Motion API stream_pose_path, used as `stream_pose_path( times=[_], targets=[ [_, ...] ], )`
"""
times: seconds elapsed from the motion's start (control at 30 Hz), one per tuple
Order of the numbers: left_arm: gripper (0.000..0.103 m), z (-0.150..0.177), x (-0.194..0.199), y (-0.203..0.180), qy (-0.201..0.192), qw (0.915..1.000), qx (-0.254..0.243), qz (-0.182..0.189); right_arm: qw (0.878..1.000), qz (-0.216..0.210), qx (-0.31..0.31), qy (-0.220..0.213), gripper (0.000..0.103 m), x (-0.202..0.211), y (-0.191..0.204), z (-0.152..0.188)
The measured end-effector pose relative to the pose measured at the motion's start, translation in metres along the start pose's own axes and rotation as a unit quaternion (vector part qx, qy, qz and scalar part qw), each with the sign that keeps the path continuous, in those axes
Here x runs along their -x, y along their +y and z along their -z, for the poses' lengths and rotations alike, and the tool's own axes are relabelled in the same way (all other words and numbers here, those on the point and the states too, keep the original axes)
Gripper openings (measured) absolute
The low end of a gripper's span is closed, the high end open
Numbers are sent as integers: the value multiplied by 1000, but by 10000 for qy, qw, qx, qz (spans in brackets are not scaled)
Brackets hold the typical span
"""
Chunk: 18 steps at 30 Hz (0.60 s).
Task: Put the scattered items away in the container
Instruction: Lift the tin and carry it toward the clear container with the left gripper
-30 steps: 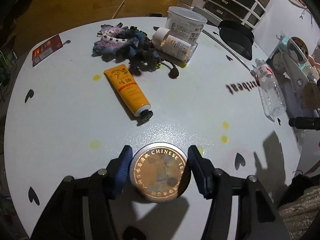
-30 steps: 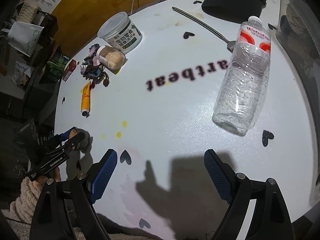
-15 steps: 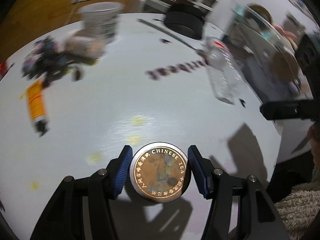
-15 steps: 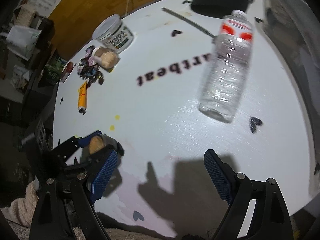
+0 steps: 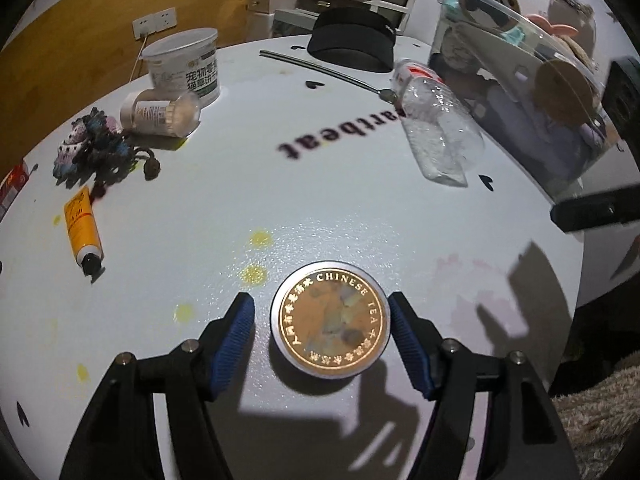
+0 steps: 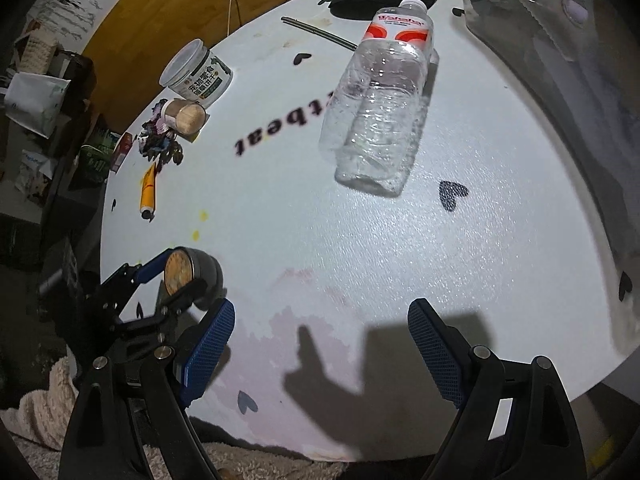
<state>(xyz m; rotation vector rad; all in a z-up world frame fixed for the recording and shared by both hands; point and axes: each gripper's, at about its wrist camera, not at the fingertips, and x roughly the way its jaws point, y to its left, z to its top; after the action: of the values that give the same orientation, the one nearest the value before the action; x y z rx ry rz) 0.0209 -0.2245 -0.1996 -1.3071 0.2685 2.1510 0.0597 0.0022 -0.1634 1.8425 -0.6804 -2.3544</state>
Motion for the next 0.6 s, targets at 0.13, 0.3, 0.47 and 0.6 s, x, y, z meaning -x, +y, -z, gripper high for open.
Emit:
stream_pose_path(
  times=[0.13, 0.3, 0.47, 0.6],
  targets=[
    [68, -1, -6, -5, 83, 9999, -96, -4, 9999, -88, -43, 86, 88, -7, -4, 3],
    [61, -1, -7, -10, 111, 9998, -169, 44, 9990, -330, -207, 231, 88, -19, -6, 4],
    [58, -1, -6, -5, 183, 9997, -54, 161, 9799, -1426, -1209, 696, 88, -45, -16, -4],
    [58, -1, -4, 0, 205, 9993, 148, 263, 9527, -2101, -1956, 994, 88, -69, -16, -7]
  ],
)
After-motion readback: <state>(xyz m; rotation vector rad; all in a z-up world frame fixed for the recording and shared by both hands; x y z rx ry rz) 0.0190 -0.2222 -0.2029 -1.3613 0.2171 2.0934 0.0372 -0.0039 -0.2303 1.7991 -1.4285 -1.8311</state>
